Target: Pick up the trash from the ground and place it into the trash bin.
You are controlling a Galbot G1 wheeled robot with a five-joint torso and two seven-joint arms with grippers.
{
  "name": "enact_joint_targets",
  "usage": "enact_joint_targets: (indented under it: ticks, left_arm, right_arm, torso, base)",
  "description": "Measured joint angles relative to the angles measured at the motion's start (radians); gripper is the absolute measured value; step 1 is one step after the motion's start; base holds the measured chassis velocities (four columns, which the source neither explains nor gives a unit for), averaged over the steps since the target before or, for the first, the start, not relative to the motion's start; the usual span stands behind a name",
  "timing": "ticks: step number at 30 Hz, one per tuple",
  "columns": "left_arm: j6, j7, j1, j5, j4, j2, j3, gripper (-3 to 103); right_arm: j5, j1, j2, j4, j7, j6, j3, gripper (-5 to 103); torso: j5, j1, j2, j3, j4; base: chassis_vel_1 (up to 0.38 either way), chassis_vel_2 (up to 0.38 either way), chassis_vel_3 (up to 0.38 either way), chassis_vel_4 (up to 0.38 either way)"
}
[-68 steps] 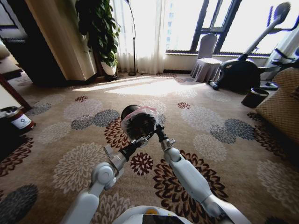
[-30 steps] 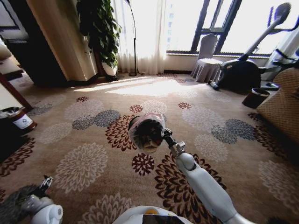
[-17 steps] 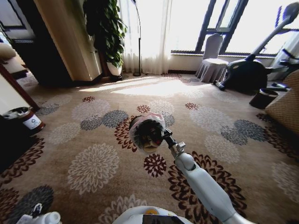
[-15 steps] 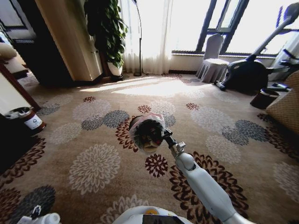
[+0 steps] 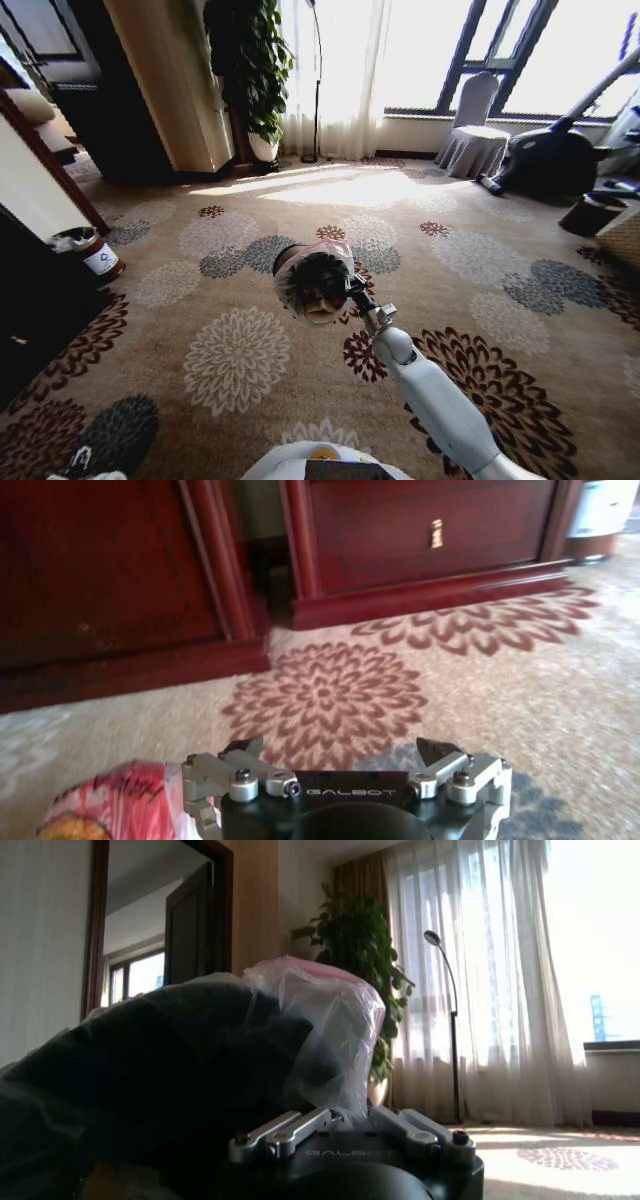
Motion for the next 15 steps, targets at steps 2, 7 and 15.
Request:
enact_joint_targets:
  ticks: [2,7,15]
  left_arm:
    - [0.022,0.042,0.028,0.006,-0.018,0.009,-0.008,100]
    - [0.052,0.064,0.059,0.007,-0.031,0.006,-0.027,100]
    - [0.055,0.050,0.089,-0.008,-0.040,-0.027,-0.003,100]
  right_arm:
    - [-0.002,-0.006,0.005,-0.005,0.000,0.005,0.003,0]
    - [-0.005,-0.012,0.017,-0.022,0.000,0.017,0.007,0]
    - [-0.009,-0.005,0.034,-0.035,0.000,0.023,0.005,0]
  torso:
    - [-0.0003,0.000,0.000,0.000,0.0002]
    - [-0.0006,0.000,0.000,0.000,0.0008]
    - [-0.0002,-0.001,0.000,0.000,0.0008]
  base:
    - [0.055,-0.141,-0.082,0.128]
    - [0.193,-0.149,-0.180,0.183]
    - [0.269,-0.228,-0.263,0.249]
